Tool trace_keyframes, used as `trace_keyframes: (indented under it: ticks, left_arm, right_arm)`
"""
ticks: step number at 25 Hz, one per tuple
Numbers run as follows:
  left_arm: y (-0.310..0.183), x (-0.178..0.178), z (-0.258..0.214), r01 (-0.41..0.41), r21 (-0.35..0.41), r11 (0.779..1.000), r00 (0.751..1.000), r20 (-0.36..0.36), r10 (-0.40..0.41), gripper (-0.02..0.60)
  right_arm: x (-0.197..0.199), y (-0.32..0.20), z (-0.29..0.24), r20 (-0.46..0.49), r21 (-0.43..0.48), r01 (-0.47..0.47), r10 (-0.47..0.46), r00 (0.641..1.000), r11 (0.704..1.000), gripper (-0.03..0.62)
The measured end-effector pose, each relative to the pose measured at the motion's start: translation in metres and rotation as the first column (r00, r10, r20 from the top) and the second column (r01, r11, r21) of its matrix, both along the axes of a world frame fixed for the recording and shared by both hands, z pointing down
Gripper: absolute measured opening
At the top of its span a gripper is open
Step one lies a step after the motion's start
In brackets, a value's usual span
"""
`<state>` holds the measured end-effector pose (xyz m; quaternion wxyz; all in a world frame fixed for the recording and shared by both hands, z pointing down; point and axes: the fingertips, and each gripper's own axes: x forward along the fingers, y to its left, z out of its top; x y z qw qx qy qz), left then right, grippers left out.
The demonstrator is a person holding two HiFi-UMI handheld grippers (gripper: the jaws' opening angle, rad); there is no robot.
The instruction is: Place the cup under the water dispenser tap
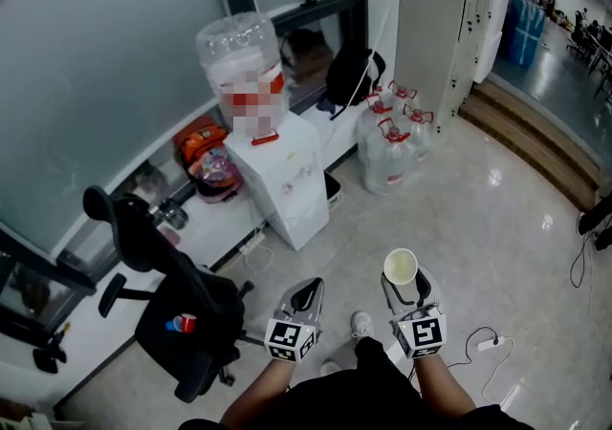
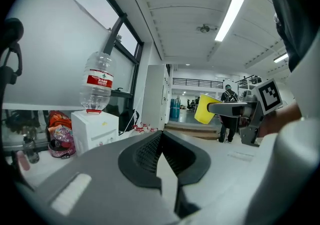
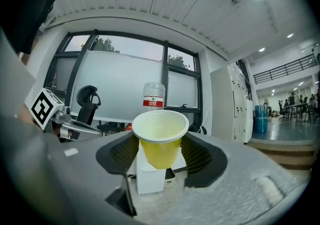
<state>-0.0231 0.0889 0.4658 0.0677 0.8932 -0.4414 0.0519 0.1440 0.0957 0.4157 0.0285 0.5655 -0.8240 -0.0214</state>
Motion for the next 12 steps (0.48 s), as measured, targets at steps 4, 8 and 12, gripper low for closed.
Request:
trace_keyframes:
  ticks: [4,8,12]
  left_arm:
    - [-0.034,0.009,-0.009,0.018,0.011,1.000,1.000,-0.010,-0.018,0.017]
    - [-0.067,0.017,-0.019,0.038,0.026,0.999,0.999,-0.021,-0.037,0.017]
    - [-0.099,0.021,-0.024,0.075,0.033,0.997,0.997,-0.013,-0.075,0.017]
  right_arm:
    - [0.007,-0.041,-0.010,0.027,0.015,0.033,-0.034,0.999,0.999,0.267]
    - [0.011,-0.082,-0.017,0.044,0.032,0.089,-0.091,0.995,0.995,0.267]
    - [0.015,-0.123,-0.018,0.025,0.023,0.132,-0.133,0.991,0.991,0.267]
